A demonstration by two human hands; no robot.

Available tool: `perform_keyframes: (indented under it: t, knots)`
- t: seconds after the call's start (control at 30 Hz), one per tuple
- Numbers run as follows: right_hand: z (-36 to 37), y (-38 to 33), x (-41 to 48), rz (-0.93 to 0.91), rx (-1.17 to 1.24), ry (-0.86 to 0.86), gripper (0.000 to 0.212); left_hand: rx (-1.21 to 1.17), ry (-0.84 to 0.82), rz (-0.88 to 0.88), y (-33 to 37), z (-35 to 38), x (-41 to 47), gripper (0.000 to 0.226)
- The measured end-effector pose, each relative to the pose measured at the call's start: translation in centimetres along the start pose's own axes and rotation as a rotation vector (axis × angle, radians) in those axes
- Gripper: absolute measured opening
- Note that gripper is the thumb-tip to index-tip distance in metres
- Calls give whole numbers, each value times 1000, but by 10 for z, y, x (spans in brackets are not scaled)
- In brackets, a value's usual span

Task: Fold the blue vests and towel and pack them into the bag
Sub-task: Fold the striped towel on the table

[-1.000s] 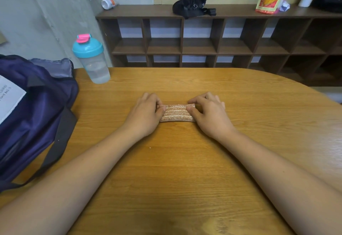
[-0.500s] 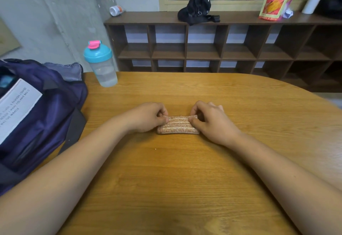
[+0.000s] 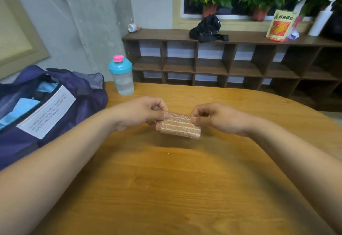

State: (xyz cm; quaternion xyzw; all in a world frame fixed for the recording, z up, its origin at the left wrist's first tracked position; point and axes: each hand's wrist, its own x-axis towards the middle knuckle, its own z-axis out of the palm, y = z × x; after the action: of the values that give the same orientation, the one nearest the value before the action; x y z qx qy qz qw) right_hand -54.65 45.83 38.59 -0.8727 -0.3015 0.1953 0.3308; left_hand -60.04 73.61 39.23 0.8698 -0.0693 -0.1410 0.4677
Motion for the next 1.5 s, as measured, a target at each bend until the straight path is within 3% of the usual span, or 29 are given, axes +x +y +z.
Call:
perform_keyframes:
  t: [0.23,0.6,0.83,1.2,1.4,1.5]
  knots:
    - [8,-75,19,-156,22,73,7,61,212,63,16,-69,-57,5]
    - [56,-220,91,-397,-29,214,14,128,488,-66,-20,-187,-174,27]
    - [107,-291,143,-479,-143,246,12,205,639,-152,-60,-236,-225,9]
    - [151,-309,231,-490,-724,324,3,746,729,-249,-129,-265,-168,12]
    - [146,-301,247,-496,-751,297,18,1172,729,-131,-150,-251,-137,12]
    - [141,-296,253,-447,-658,295,35,1220,777,-49,-150,-245,-137,20]
